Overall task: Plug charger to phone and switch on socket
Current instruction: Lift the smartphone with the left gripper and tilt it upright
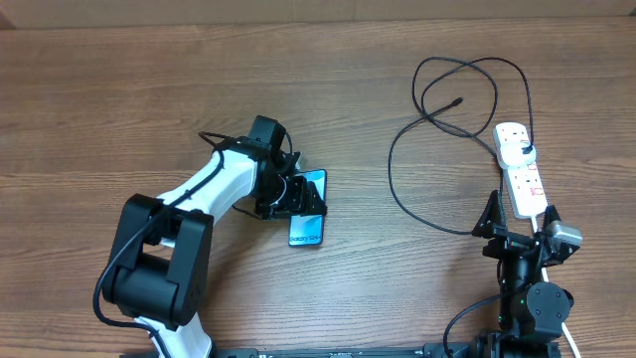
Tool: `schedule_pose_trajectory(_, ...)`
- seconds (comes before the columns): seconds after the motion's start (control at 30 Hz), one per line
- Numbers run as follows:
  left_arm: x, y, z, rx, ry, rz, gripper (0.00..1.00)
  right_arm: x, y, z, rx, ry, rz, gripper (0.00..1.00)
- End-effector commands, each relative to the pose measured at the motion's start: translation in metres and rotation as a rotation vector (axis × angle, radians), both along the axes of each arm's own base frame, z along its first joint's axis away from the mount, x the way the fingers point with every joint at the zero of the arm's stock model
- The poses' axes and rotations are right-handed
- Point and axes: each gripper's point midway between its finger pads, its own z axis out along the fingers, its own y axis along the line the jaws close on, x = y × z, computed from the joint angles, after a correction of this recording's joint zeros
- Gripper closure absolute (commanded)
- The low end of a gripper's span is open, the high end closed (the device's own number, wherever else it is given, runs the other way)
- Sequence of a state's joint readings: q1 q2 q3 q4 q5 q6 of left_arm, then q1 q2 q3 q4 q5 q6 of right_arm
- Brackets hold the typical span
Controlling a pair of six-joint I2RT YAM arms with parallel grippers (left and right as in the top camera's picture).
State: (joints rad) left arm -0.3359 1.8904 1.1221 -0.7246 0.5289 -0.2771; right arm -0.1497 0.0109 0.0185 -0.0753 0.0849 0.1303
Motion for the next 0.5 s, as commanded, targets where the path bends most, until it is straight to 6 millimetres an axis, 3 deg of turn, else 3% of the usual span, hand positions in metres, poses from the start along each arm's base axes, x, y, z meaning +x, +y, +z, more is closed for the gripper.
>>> schedule_pose_trajectory(0.0, -0.009, -0.021, 0.002, -0.142, 0.048, -0.041, 0.60, 0.000, 0.000, -0.003, -0.005, 0.001, 0.001, 0.00)
schedule_pose_trajectory(0.47, -0.001, -0.059, 0.040, -0.445, 0.012, -0.086, 0.61, 0.000, 0.000, -0.003, -0.005, 0.001, 0.001, 0.00)
